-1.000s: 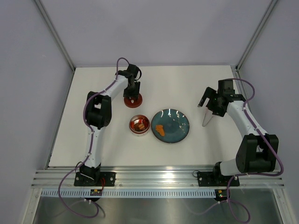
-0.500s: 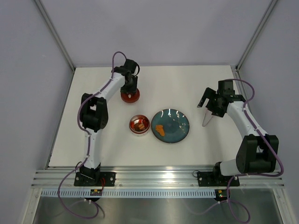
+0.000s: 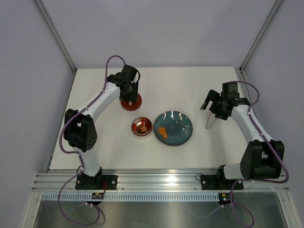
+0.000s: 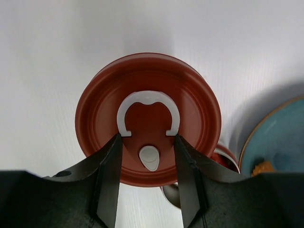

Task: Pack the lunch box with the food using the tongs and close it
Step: Pick up the box lid from the center of the board, then close the box lid on the packing box.

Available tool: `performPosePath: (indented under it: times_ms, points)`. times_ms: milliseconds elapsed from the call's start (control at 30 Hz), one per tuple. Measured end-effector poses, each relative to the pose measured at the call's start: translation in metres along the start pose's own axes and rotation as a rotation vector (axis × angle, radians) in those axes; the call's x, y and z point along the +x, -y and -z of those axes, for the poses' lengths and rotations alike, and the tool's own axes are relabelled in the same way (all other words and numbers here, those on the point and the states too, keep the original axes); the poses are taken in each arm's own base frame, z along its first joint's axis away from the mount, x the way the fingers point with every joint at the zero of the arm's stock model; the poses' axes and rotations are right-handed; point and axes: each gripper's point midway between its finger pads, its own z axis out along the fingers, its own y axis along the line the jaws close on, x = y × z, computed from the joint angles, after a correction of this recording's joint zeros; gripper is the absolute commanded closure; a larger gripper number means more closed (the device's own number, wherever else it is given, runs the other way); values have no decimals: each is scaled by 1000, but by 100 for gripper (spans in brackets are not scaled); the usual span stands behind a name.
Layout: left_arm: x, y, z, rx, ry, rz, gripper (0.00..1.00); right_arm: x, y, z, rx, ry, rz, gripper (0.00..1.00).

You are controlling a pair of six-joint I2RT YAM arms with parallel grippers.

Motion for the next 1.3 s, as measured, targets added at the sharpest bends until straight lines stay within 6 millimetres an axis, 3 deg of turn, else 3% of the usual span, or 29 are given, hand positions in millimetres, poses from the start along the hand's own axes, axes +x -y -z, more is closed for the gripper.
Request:
performPosePath:
  times_ms: [200, 300, 500, 933, 1300]
  points:
    - [60, 24, 20, 39, -62, -40, 100, 4, -1, 2, -14, -5, 0, 1]
    - [78, 26, 30, 48, -74, -32, 100, 4, -1, 3, -17, -4, 1, 1]
    - [95, 36, 40, 64, -64, -28, 100, 5, -1, 3, -18, -5, 0, 1]
    - [117, 66, 21, 83, -104, -81, 100, 6, -3, 4, -27, -8, 1, 1]
    - [129, 70, 14, 80, -124, -93, 100, 7, -2, 5, -26, -9, 1, 1]
